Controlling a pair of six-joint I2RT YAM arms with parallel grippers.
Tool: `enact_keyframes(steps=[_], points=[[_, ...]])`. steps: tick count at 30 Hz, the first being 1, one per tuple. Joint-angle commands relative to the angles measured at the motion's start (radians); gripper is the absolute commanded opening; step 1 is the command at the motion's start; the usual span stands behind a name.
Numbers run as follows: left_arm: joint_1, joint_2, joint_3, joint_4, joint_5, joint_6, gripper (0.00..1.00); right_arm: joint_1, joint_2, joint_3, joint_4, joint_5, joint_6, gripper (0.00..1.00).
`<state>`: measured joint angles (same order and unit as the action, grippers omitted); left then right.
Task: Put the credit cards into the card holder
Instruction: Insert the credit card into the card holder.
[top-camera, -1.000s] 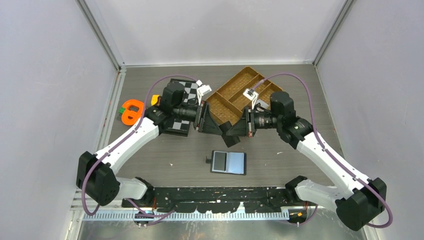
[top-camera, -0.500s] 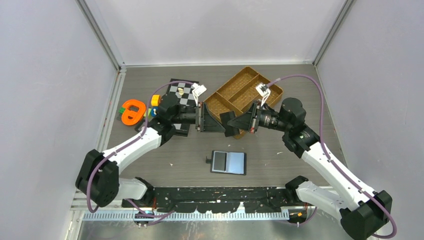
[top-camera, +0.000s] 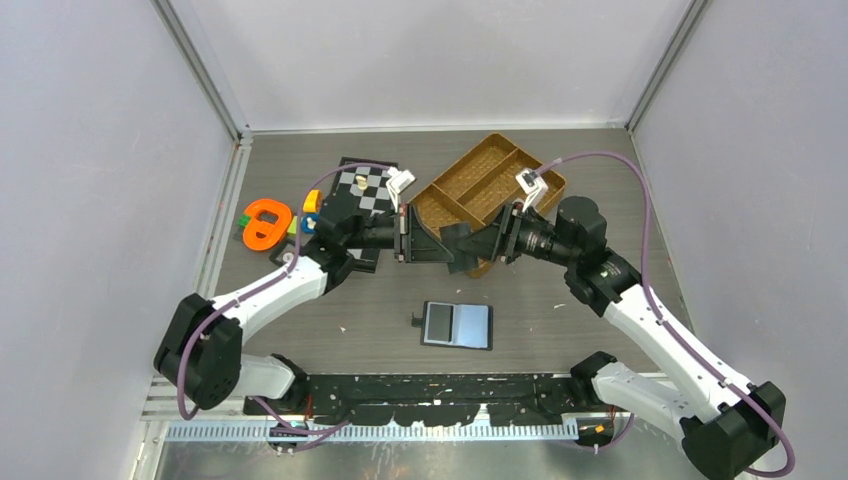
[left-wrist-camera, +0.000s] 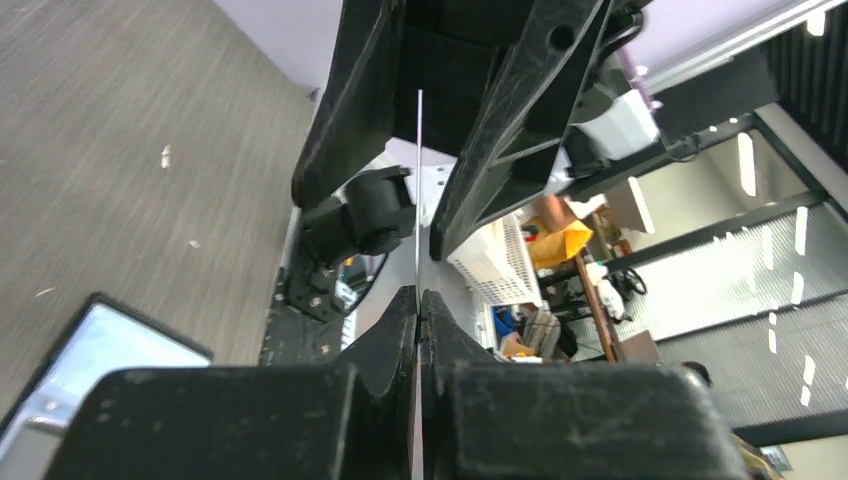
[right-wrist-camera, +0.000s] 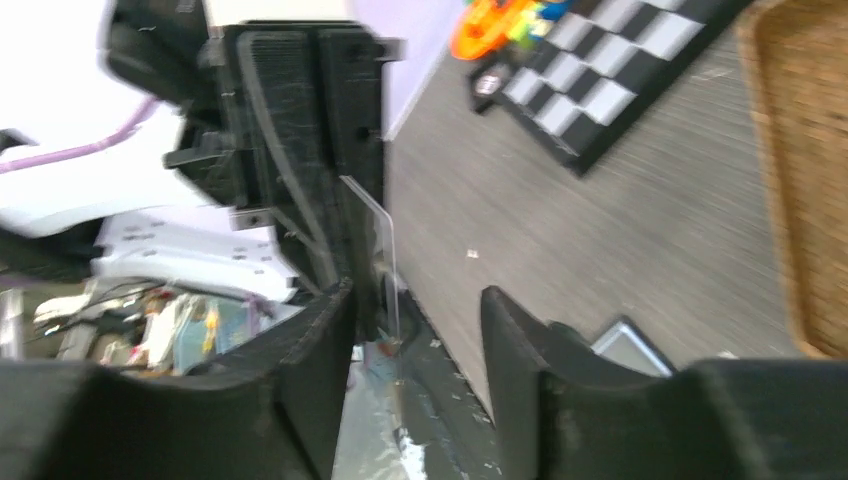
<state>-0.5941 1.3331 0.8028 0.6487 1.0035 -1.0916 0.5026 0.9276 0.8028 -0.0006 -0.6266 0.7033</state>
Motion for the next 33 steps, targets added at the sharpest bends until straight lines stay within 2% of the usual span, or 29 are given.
enact_keyframes(steps=[1,5,8,15,22,26,33], points=[[0.020,-0.021,-0.020,-0.169,-0.058,0.121,0.00,-0.001,-0.012,0.086,-0.322,0.292,-0.084,0.60],[0.028,-0.064,0.028,-0.697,-0.232,0.411,0.00,-0.002,0.002,0.094,-0.571,0.508,-0.058,0.62],[0.028,-0.071,0.029,-0.856,-0.328,0.523,0.00,-0.001,-0.002,0.025,-0.635,0.535,0.004,0.62],[0.013,-0.005,-0.067,-0.762,-0.244,0.418,0.00,0.005,0.045,-0.209,-0.522,0.399,0.132,0.54],[-0.076,0.104,-0.105,-0.667,-0.232,0.340,0.00,0.030,0.139,-0.262,-0.448,0.355,0.145,0.54],[-0.084,0.159,-0.120,-0.601,-0.225,0.307,0.00,0.038,0.173,-0.282,-0.414,0.356,0.152,0.49],[-0.091,0.271,-0.125,-0.530,-0.184,0.290,0.00,0.045,0.218,-0.311,-0.366,0.348,0.157,0.50]])
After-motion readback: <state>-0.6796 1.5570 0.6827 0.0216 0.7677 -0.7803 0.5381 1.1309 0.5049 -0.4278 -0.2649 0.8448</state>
